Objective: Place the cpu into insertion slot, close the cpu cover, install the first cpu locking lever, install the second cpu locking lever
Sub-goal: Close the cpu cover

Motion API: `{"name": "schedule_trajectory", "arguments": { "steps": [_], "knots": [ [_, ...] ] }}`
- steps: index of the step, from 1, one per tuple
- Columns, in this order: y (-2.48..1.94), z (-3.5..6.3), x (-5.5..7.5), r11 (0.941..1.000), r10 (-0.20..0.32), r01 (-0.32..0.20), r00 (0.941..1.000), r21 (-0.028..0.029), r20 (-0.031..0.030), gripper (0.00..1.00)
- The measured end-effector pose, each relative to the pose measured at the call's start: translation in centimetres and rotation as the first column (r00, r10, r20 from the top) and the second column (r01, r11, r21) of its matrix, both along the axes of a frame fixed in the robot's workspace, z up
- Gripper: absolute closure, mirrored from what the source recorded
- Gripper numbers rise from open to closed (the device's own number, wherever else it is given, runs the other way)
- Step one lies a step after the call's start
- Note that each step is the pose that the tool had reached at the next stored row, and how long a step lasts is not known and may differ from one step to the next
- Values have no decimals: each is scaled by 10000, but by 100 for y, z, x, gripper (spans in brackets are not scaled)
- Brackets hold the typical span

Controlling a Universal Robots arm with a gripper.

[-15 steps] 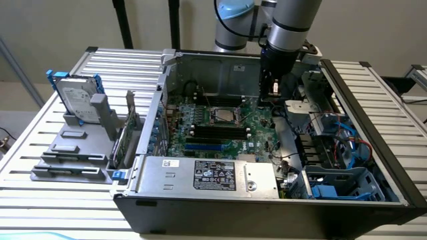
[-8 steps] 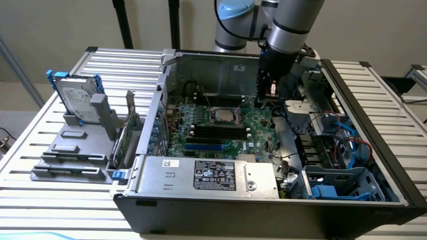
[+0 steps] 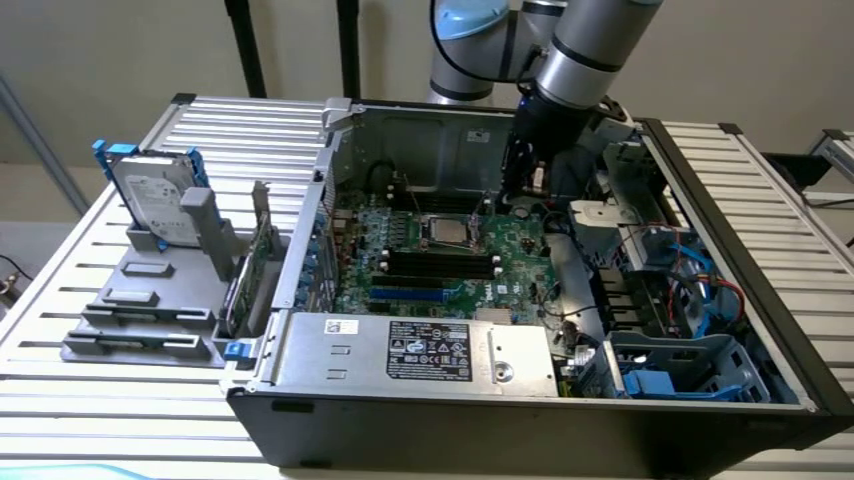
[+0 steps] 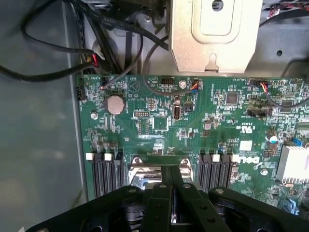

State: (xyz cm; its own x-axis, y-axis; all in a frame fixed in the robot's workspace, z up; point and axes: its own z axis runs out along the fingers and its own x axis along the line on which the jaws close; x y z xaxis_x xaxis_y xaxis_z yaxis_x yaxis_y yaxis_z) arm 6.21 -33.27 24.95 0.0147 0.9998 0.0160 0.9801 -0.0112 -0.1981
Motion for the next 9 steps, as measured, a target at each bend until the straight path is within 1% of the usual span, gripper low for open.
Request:
{"name": "schedule_trajectory", "arguments": {
  "steps": [5,7,9],
  "knots": [
    [-33,-10,-29,10000,-2,2,9995,-3,-319,89],
    [-54,-17,-43,10000,-1,0,9991,-4,-432,89],
    [-79,-25,-62,10000,1,-1,9986,-2,-533,89]
  ]
}}
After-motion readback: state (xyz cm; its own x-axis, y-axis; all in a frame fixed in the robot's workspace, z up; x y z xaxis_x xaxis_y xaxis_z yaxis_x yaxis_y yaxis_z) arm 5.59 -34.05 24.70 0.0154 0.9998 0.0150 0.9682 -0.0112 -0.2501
